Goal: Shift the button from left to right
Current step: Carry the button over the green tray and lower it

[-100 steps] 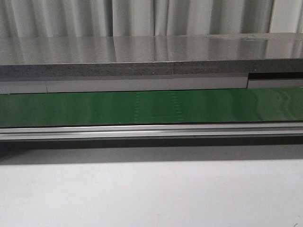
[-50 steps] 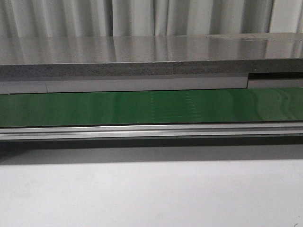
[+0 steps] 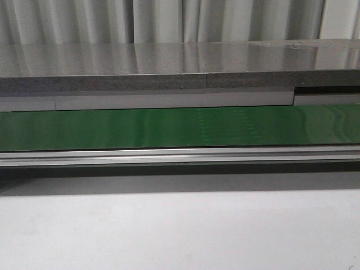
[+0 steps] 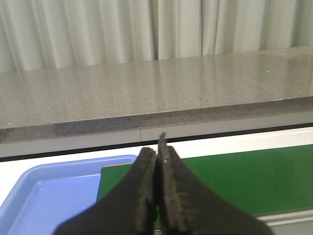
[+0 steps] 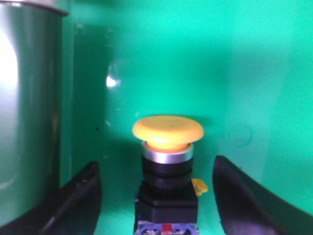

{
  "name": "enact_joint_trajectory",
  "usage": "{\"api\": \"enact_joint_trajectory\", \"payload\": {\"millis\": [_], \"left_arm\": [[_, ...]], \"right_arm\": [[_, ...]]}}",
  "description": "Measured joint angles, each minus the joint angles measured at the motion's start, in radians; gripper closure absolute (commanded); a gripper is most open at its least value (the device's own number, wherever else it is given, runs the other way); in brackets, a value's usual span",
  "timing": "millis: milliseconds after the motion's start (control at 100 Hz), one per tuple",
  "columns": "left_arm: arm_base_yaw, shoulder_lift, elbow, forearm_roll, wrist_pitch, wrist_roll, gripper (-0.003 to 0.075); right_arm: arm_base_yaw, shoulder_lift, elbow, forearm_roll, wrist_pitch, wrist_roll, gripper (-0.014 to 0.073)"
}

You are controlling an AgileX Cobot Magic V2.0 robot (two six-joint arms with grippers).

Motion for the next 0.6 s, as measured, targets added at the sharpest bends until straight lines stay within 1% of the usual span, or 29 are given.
{"api": "enact_joint_trajectory", "payload": {"millis": [260,460,600], "left_arm": [[0.000,0.000,0.000,0.000,0.000,0.000,0.0740],[0.000,-0.002,0.000,0.000,0.000,0.000,0.0740],[0.000,-0.002,0.000,0.000,0.000,0.000,0.0740]], "right_arm": [[0.000,-0.036,-0.037,0.001,-0.002,0.048,0.0102],[0.007,-0.112,-0.058,0.094,-0.013,0.059,0.0102],[0.042,-0.163,-0.058,0.138,-0.022,0.063,0.0102]]}}
